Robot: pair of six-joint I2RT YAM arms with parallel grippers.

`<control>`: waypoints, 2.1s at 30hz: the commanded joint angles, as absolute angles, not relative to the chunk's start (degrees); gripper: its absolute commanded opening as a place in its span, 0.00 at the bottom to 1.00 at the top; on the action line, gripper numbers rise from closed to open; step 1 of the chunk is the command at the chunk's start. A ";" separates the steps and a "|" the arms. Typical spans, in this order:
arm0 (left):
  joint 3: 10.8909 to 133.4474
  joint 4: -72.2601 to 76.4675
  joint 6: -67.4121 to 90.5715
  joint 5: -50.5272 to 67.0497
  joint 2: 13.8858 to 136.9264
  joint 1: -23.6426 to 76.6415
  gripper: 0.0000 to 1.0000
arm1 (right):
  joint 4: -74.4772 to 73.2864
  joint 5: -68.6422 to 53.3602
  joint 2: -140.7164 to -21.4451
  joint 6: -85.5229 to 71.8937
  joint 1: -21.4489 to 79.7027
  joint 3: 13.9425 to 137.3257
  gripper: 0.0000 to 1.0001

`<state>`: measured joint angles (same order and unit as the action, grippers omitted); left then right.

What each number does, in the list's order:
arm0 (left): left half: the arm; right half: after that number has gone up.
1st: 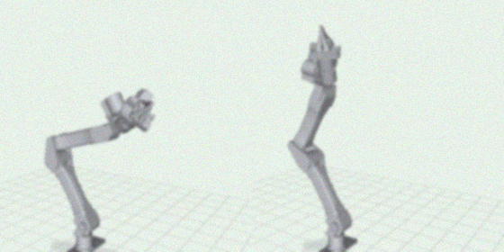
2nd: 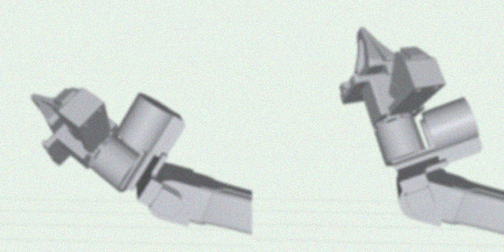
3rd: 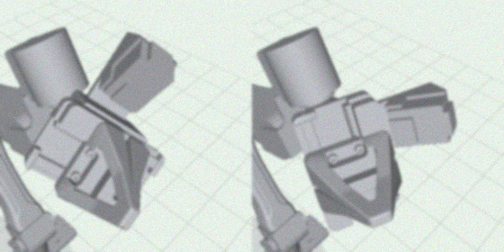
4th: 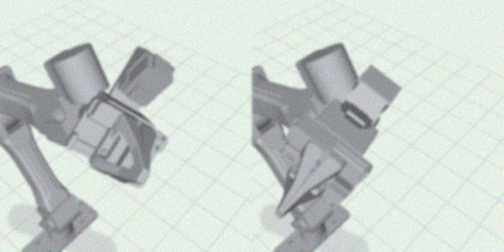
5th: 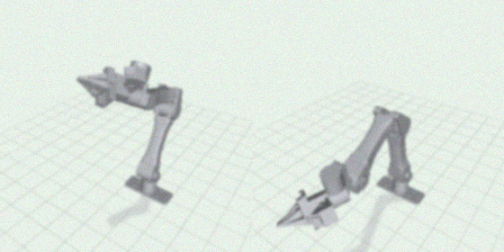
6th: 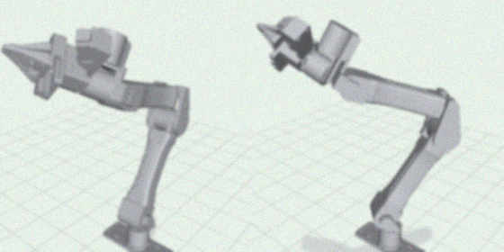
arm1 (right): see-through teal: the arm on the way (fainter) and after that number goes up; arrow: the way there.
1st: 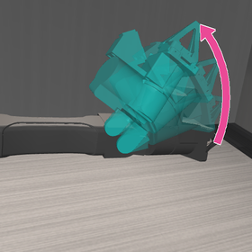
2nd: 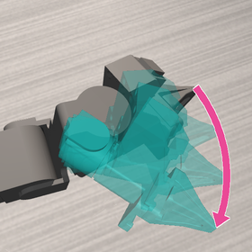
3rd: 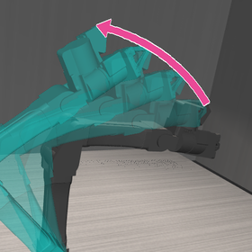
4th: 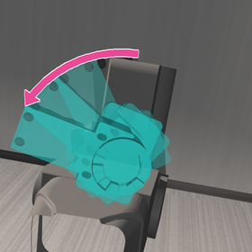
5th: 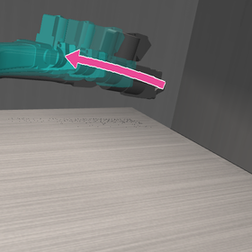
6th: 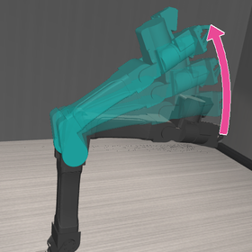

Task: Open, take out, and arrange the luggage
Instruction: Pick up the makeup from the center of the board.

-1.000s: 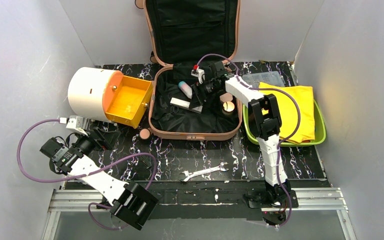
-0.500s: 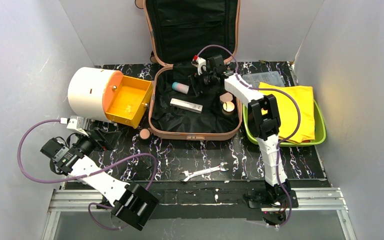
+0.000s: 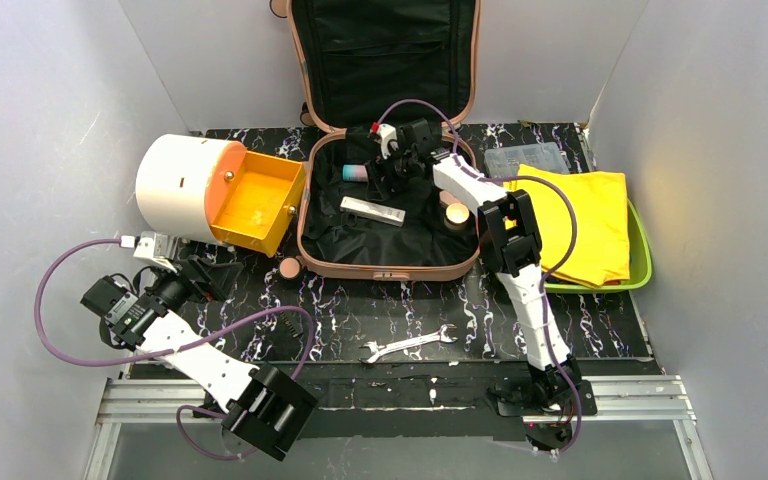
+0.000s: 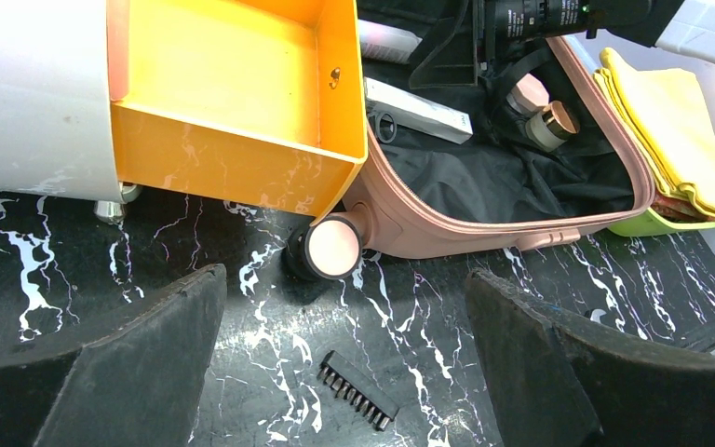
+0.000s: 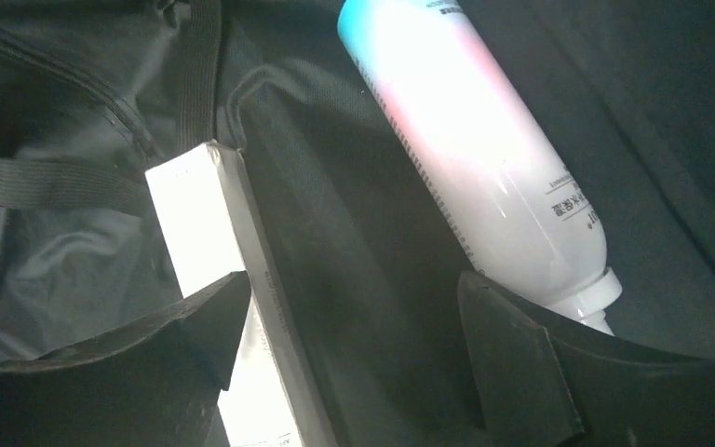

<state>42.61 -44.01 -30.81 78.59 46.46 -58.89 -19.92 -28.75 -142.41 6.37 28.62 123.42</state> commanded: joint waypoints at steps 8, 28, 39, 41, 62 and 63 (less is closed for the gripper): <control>43.42 -45.35 -32.17 80.71 46.92 -59.33 0.99 | -18.68 -21.35 -133.29 33.61 30.31 120.69 0.88; 43.41 -45.53 -32.74 80.05 47.74 -59.33 0.99 | -8.00 1.67 -142.59 59.17 36.91 119.11 0.84; 43.42 -45.71 -33.05 79.91 48.34 -59.31 0.99 | -5.73 3.42 -146.20 62.39 36.83 119.93 0.74; 43.41 -45.76 -33.13 79.89 48.28 -59.32 0.99 | -6.07 3.56 -147.07 62.72 36.83 120.52 0.74; 53.46 -46.85 -34.19 74.01 46.44 -45.12 0.99 | -26.26 -21.08 -109.05 41.36 35.41 105.78 0.34; 55.23 -46.80 -34.09 72.71 47.03 -42.25 0.99 | -26.68 -22.67 -106.88 39.88 35.24 104.46 0.34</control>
<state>49.45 -45.76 -33.67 76.23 46.74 -49.69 -26.00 -13.32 -118.72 48.40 35.83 106.69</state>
